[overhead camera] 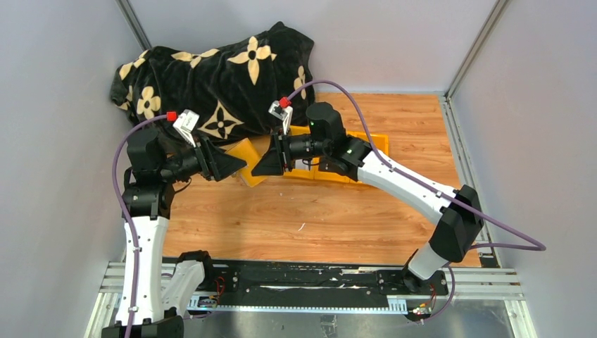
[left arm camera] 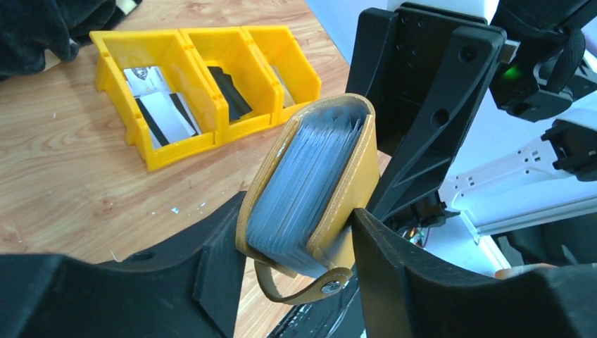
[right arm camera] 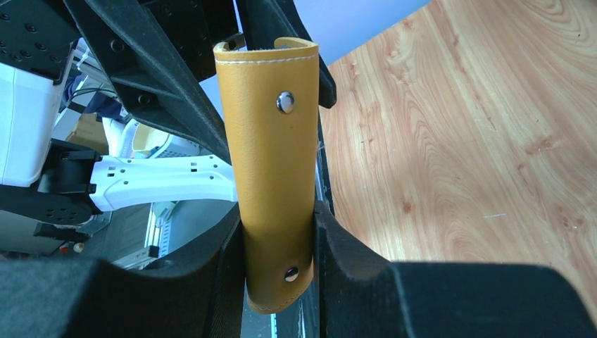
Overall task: Take the credit cards out of the card holder
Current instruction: Open the card holder.
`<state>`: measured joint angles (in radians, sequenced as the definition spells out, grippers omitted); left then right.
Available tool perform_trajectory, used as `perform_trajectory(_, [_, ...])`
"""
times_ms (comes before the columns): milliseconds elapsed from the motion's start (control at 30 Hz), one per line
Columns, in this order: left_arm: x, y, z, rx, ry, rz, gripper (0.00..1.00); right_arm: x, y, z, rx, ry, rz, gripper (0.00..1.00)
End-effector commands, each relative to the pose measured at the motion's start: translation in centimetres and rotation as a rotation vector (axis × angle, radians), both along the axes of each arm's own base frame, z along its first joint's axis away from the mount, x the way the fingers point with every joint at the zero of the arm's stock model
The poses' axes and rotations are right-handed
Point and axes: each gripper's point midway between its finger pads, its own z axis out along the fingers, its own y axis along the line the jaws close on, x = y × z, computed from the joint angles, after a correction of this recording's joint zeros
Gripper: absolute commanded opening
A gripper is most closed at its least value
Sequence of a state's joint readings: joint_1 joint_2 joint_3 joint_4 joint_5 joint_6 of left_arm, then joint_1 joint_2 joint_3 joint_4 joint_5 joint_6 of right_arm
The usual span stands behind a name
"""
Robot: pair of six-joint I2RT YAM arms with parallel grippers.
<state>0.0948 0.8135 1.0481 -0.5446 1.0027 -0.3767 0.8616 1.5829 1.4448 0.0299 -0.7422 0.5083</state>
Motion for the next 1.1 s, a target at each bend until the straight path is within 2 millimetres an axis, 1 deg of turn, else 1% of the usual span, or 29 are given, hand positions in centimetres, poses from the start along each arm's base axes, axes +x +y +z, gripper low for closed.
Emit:
perform_trajectory(0, [-2.4,-0.6,0.2,0.031,-0.050,-0.082,0.54,3.4,-2.0,3.6,0.060,-0.067,-0.140,0.02])
perform_trajectory(133, [-2.7,-0.4,-0.5,0.059,-0.073,-0.069,0.44,3.7,-2.4,4.0,0.073,-0.070,-0.149,0.02])
perform_trajectory(200, [-2.8,-0.2,-1.0,0.086,-0.083,-0.062,0.40,3.9,-2.6,4.1,0.072,-0.071,-0.155,0.01])
perform_trajectory(300, [-3.0,0.0,-1.7,0.113,-0.076,-0.067,0.38,4.2,-3.1,4.2,0.073,-0.071,-0.166,0.02])
perform_trajectory(367, [-3.2,-0.1,-2.0,0.117,-0.067,-0.078,0.38,4.4,-3.5,4.4,0.076,-0.075,-0.173,0.01])
perform_trajectory(467, [-3.6,-0.2,-2.5,0.118,-0.056,-0.090,0.46,4.7,-3.9,4.8,0.085,-0.081,-0.179,0.00])
perform_trajectory(533, [-3.8,-0.2,-2.9,0.118,-0.053,-0.100,0.60,4.6,-4.0,5.2,0.095,-0.086,-0.171,0.00])
perform_trajectory(600, [-3.8,-0.2,-3.2,0.123,-0.054,-0.096,0.69,4.4,-4.1,5.3,0.103,-0.086,-0.156,0.00])
perform_trajectory(633, [-3.7,-0.1,-3.3,0.128,-0.051,-0.088,0.72,4.2,-4.0,5.4,0.108,-0.087,-0.147,0.00])
perform_trajectory(733, [-2.8,0.5,-3.7,0.152,-0.035,-0.042,0.76,3.8,-4.1,5.6,0.120,-0.092,-0.130,0.00])
perform_trajectory(833, [-2.0,0.7,-3.7,0.148,-0.008,-0.013,0.74,3.6,-4.1,5.5,0.125,-0.090,-0.116,0.00])
perform_trajectory(900, [-1.7,0.6,-3.2,0.123,0.005,-0.011,0.72,3.4,-4.0,5.5,0.126,-0.086,-0.108,0.00])
perform_trajectory(967, [-1.8,0.3,-2.8,0.100,0.010,-0.026,0.76,3.4,-4.0,5.4,0.127,-0.081,-0.110,0.00])
perform_trajectory(1067, [-1.6,0.4,-2.8,0.098,0.011,-0.010,0.86,3.4,-3.8,5.6,0.143,-0.071,-0.110,0.00])
